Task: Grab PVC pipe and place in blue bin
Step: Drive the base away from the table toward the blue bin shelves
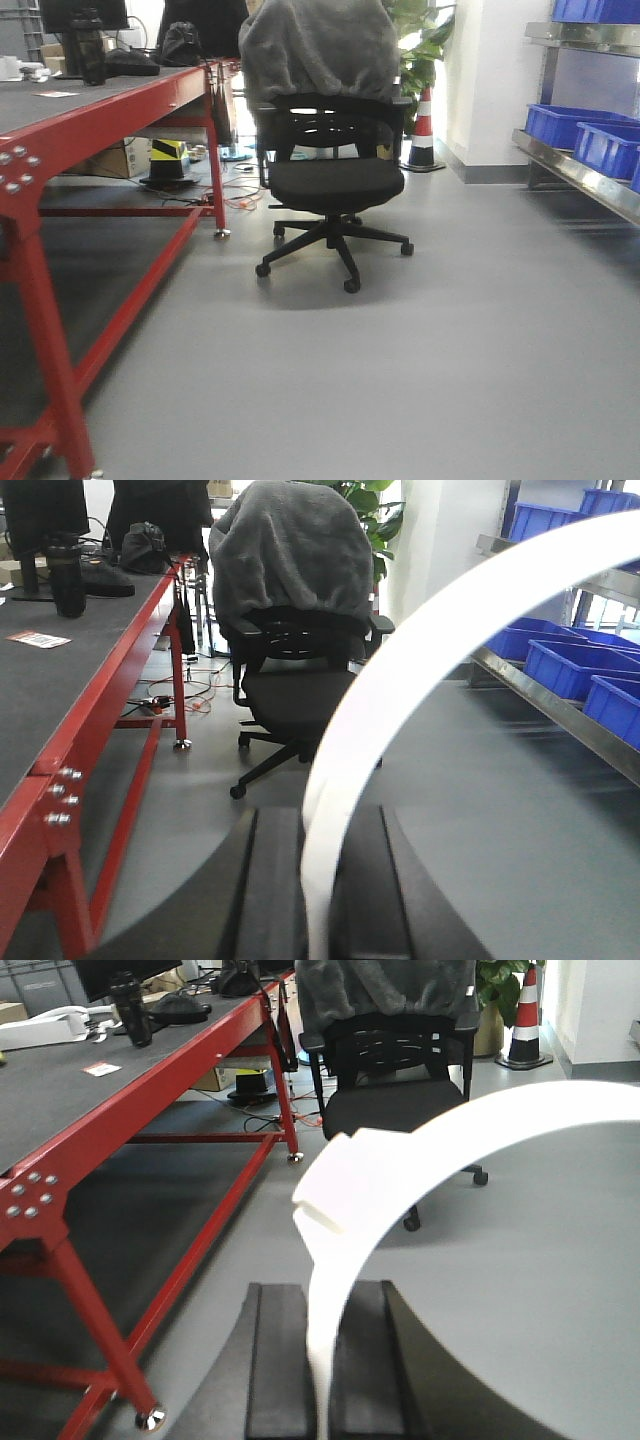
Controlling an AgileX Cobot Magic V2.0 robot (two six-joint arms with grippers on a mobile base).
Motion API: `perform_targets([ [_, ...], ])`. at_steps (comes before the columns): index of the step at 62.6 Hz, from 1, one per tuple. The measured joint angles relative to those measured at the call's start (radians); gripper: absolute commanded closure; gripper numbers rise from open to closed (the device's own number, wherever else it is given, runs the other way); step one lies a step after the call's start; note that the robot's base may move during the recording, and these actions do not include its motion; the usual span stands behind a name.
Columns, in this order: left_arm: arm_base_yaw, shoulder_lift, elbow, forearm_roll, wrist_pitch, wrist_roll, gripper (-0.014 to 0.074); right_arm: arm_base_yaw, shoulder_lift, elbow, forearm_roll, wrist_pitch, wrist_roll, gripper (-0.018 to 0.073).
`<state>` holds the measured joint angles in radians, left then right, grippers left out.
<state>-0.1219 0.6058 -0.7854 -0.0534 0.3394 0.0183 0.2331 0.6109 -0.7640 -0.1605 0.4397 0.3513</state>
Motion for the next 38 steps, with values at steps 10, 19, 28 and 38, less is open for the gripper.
perform_targets([
  [10, 0.0, 0.0, 0.0, 0.0, 0.0, 0.0, 0.0707, 0.0, 0.0, 0.0, 0.0, 0.0, -0.002, 0.0727],
  [19, 0.0, 0.0, 0.0, 0.0, 0.0, 0.0, 0.0707, 0.0, 0.0, 0.0, 0.0, 0.0, -0.002, 0.0727],
  [28, 0.0, 0.0, 0.0, 0.0, 0.0, 0.0, 0.0707, 0.0, 0.0, 0.0, 0.0, 0.0, -0.002, 0.0727],
  [38, 0.0, 0.0, 0.0, 0.0, -0.002, 0.0, 0.0707, 0.0, 0.0, 0.0, 0.0, 0.0, 0.0, 0.0727],
])
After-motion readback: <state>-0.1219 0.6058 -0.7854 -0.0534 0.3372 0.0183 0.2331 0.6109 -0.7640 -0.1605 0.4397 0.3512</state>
